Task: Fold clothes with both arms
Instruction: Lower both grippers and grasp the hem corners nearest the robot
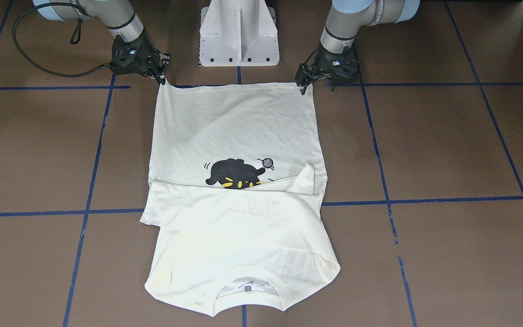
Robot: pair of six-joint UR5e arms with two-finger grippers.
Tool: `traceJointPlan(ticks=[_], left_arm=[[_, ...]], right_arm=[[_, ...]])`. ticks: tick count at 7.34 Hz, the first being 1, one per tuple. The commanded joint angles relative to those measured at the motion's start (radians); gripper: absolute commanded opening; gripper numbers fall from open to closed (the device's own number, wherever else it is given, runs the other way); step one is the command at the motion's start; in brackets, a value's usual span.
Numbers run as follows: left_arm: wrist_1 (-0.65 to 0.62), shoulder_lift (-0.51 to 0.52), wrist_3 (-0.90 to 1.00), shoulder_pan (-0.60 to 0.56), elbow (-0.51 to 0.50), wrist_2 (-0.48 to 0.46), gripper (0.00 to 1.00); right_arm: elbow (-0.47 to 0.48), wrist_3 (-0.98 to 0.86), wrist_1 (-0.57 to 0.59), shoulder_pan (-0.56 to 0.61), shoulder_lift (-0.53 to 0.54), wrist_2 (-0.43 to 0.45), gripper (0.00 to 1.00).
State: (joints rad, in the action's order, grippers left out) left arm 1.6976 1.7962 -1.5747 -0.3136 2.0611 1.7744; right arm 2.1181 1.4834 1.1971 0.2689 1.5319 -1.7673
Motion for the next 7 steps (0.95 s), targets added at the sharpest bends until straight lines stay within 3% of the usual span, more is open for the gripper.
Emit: traceJointPlan(ticks=[1, 5, 7], left_arm=[[-0.003, -0.006, -0.079, 0.08, -0.018, -0.026, 0.84], [-0.003, 0.0, -0.085, 0.084, -0.079, -0.026, 0.75], [-0.003, 0.006, -0.085, 0.085, -0.082, -0.024, 0.59]], right_arm=[[0.003, 0.0, -0.002, 0.023, -0.003, -0.021, 0.0], [0.005, 0.0, -0.004, 0.024, -0.01, -0.023, 0.0], [0.011, 0.0, -0.004, 0.024, -0.009, -0.023, 0.0]])
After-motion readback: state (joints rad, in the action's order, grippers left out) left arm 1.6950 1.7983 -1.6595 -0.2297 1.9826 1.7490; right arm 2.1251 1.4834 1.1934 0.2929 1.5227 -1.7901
